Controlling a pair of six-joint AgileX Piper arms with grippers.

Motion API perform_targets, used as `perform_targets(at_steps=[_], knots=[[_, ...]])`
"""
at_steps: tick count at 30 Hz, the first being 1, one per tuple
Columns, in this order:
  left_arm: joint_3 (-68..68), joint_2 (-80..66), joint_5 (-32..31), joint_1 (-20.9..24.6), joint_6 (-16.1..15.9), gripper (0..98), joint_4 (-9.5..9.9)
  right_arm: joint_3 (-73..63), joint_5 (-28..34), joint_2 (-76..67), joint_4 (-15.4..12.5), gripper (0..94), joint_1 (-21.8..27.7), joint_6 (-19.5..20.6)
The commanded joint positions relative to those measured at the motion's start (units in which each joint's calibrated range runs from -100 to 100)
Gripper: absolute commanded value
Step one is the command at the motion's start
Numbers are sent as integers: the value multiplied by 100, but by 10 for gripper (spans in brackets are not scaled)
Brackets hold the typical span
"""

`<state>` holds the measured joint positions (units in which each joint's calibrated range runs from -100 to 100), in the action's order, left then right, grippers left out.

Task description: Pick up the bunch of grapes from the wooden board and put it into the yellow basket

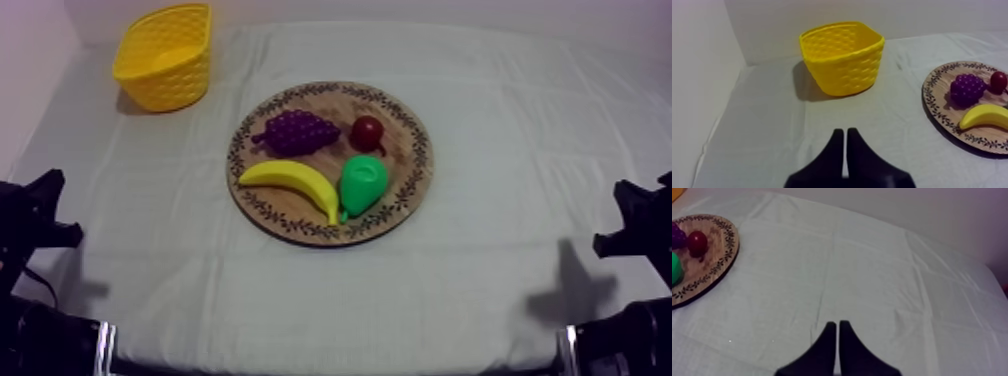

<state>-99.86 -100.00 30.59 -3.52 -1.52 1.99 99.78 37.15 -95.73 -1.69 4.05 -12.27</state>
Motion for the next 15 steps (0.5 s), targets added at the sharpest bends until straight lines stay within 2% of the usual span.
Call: perform_targets(at_steps=[1, 15], knots=[[20, 0, 279, 1, 404, 0, -1, -1, 2, -2, 1, 5, 1, -1], [16, 12, 252, -19, 462, 0, -1, -1, 2, -2, 1, 5, 1, -1]])
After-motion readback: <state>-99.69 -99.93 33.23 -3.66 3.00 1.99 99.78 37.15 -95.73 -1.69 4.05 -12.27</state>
